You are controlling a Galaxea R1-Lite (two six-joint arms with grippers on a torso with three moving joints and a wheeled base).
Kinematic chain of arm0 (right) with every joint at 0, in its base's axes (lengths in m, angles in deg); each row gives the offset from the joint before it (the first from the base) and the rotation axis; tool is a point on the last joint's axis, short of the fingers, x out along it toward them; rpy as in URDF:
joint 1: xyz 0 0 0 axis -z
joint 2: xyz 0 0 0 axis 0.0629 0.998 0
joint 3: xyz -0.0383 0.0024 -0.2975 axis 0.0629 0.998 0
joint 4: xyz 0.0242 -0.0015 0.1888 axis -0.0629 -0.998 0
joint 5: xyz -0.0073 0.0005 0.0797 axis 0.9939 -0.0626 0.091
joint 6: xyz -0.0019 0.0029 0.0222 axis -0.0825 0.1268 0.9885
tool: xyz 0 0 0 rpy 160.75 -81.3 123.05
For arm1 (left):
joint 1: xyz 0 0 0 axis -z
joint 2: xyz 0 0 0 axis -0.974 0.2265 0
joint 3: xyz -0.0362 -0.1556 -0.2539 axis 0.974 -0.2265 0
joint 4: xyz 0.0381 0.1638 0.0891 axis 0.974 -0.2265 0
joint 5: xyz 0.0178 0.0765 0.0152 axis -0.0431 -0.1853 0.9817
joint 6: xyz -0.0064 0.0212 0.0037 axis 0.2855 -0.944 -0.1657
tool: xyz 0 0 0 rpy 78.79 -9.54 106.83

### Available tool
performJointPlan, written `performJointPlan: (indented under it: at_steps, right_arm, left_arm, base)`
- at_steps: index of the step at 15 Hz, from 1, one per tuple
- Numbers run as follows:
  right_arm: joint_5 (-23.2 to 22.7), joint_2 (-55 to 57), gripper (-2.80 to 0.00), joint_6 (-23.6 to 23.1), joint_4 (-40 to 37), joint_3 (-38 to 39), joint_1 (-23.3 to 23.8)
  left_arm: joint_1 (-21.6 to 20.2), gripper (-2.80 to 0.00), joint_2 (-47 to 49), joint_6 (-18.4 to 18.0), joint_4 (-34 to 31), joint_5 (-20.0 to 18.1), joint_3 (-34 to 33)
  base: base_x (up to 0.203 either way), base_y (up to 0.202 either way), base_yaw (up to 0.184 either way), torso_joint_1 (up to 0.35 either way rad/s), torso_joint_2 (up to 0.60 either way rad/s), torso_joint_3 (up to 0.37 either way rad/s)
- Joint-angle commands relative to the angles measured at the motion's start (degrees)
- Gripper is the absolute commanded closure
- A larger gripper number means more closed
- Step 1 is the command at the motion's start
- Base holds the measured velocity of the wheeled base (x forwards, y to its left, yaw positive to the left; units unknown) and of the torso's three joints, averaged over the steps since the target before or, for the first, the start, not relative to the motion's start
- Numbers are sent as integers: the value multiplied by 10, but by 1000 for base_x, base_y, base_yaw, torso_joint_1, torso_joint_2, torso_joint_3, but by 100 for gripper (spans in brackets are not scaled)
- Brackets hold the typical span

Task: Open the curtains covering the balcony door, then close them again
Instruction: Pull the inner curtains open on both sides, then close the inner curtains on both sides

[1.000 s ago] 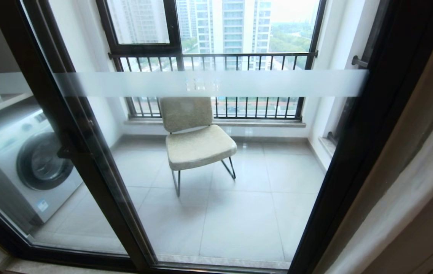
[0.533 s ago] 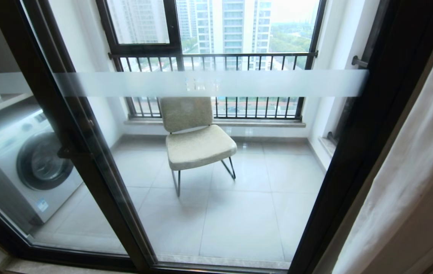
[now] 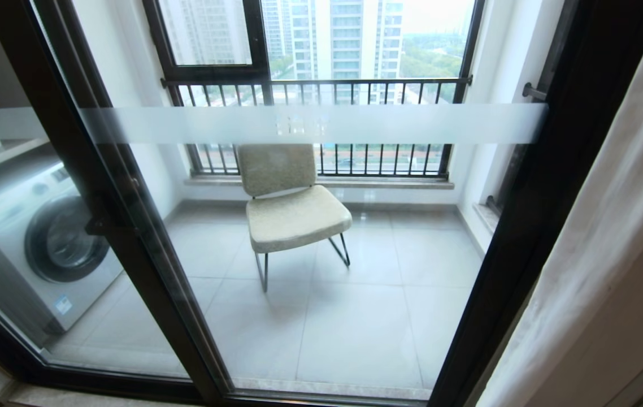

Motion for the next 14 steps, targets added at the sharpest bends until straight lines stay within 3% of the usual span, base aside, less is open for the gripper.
performJointPlan:
  at_steps: [1,14]
  right_arm:
    - [-1,6,0,0,-6,-6,0]
    - [19,-21,0,16,-46,33,31]
  left_arm:
    - [0,0,0,1,0,0,0]
    - [0,0,0,1,0,0,0]
  base:
    - [0,0,0,0,0,0]
    - [0,0,0,0,0,0]
